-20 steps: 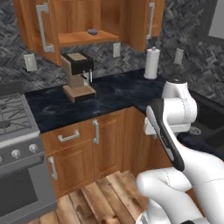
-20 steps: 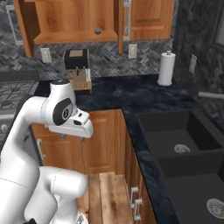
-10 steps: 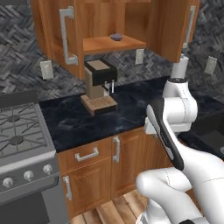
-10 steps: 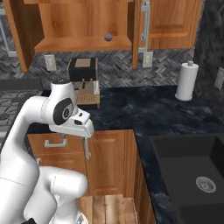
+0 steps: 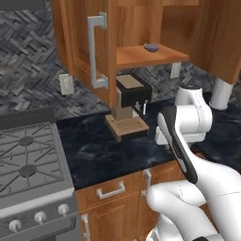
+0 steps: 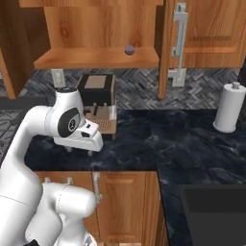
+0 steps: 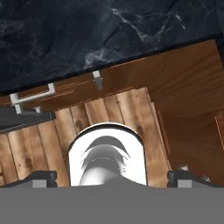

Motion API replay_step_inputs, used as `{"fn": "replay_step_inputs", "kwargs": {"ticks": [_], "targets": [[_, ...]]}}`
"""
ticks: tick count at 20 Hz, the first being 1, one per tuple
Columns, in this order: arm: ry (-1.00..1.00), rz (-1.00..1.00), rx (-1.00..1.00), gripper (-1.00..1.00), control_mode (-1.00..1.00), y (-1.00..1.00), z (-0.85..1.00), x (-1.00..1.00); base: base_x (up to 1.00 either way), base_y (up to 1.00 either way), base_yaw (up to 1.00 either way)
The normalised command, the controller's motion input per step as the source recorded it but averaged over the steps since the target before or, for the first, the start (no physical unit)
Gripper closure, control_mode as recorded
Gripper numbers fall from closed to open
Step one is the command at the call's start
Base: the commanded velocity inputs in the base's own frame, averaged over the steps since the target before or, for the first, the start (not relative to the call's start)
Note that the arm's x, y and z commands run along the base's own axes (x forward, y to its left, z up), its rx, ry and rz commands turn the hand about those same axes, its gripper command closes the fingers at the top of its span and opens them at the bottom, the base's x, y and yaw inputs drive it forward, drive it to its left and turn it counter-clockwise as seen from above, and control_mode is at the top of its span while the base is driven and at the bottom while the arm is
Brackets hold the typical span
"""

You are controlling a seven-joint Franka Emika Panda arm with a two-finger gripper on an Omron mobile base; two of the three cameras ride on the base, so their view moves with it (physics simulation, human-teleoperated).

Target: Pick the eggplants from the cabinet and place them in one bowl. Pick the potato from the sink and place it in the other bowl.

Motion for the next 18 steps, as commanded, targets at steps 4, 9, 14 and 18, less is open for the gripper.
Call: {"fn": "replay_step_inputs", "kwargs": {"ticks": [4,9,14,18], "targets": [[0.00,0.00,0.00,-1.00,1.00,0.00,0.00,0.00,0.78,-0.34,0.17],[0.00,0.00,0.00,-1.00,1.00,0.00,0.00,0.00,0.54,-0.49,0.10],[0.00,0.00,0.00,-1.00,1.00,0.00,0.00,0.00,0.43,-0.33,0.10],[0.00,0.00,0.00,-1.00,1.00,0.00,0.00,0.00,0.43,0.00,0.17]]}}
